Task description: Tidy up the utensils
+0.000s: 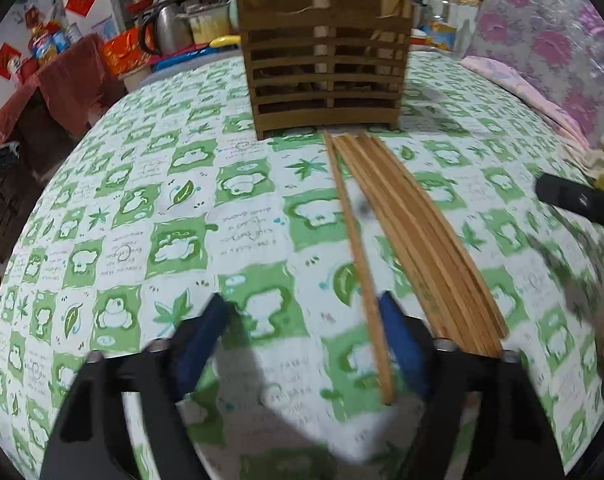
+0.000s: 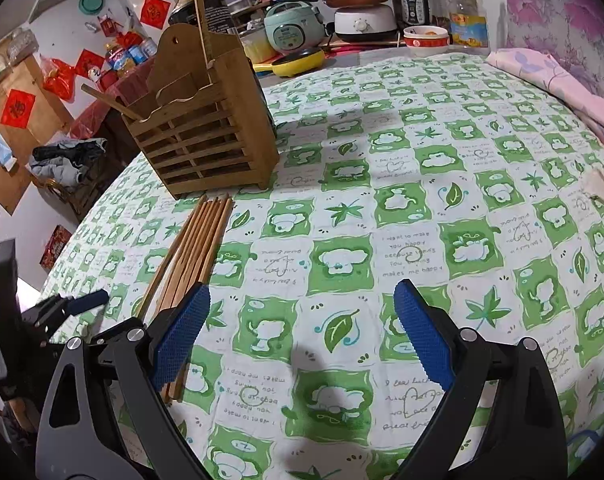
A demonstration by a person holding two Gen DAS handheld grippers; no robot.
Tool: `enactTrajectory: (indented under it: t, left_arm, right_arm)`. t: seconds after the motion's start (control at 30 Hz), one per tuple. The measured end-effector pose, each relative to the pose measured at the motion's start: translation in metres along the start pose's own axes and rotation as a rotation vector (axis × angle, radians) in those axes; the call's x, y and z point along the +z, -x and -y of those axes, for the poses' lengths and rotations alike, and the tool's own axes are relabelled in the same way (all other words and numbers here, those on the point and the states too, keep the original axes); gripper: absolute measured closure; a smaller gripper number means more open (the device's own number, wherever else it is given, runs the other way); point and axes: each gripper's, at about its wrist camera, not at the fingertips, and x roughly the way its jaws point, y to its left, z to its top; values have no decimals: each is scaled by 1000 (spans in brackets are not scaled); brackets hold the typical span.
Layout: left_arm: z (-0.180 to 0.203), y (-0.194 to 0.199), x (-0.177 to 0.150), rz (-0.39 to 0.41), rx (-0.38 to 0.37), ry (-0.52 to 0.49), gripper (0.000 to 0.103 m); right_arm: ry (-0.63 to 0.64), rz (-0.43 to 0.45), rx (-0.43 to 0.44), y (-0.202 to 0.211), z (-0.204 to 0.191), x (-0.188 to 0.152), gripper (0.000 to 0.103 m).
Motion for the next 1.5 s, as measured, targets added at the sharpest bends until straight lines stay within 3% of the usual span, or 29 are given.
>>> enactTrajectory:
  t: [0.13, 0.23, 0.37, 0.47, 0.57, 0.67, 0.7, 0.73, 0.8, 0.83, 1.03, 1.3, 1.5]
  left_arm:
    - [15, 4, -1, 16, -25, -35, 78]
    - [22, 6, -3, 17, -50, -50, 95]
    - [4, 12, -12, 18, -53, 13, 98]
    - [-20, 17, -20, 17, -49, 88, 97]
    - [-37, 20, -23, 16, -73, 140, 95]
    - [-41, 19, -22, 17, -145, 153, 77]
    - [-39, 20, -20, 20, -177, 137, 58]
    - [-37, 20, -20, 21, -177, 125, 31]
    - [-32, 19, -20, 8, -75, 117, 6]
    - [-32, 18, -20, 6, -27, 128, 6]
    - [-41, 18, -21, -2, -69, 168, 6]
    - [-39, 17, -22, -6, -53, 152, 6]
    - [-36, 14, -21, -14, -31, 135, 6]
  right_arm:
    - [18, 7, -23, -1, -3, 0, 13]
    - [33, 8, -35, -1, -5, 0, 13]
    - [70, 15, -13, 2, -11, -3, 14]
    - [144, -24, 82, 2, -24, -10, 27]
    - [252, -67, 122, 1, -42, -23, 30]
    - [366, -102, 115, -1, -61, -40, 30]
    - [411, -115, 107, -1, -67, -47, 30]
    - [449, -125, 97, -2, -73, -52, 31]
    - [493, -131, 91, 0, -79, -58, 31]
    - [497, -131, 81, 0, -80, -59, 32]
    - [446, -154, 38, -6, -68, -55, 45]
    - [370, -98, 25, 6, -45, -49, 49]
    - [448, -138, 25, -4, -63, -54, 71]
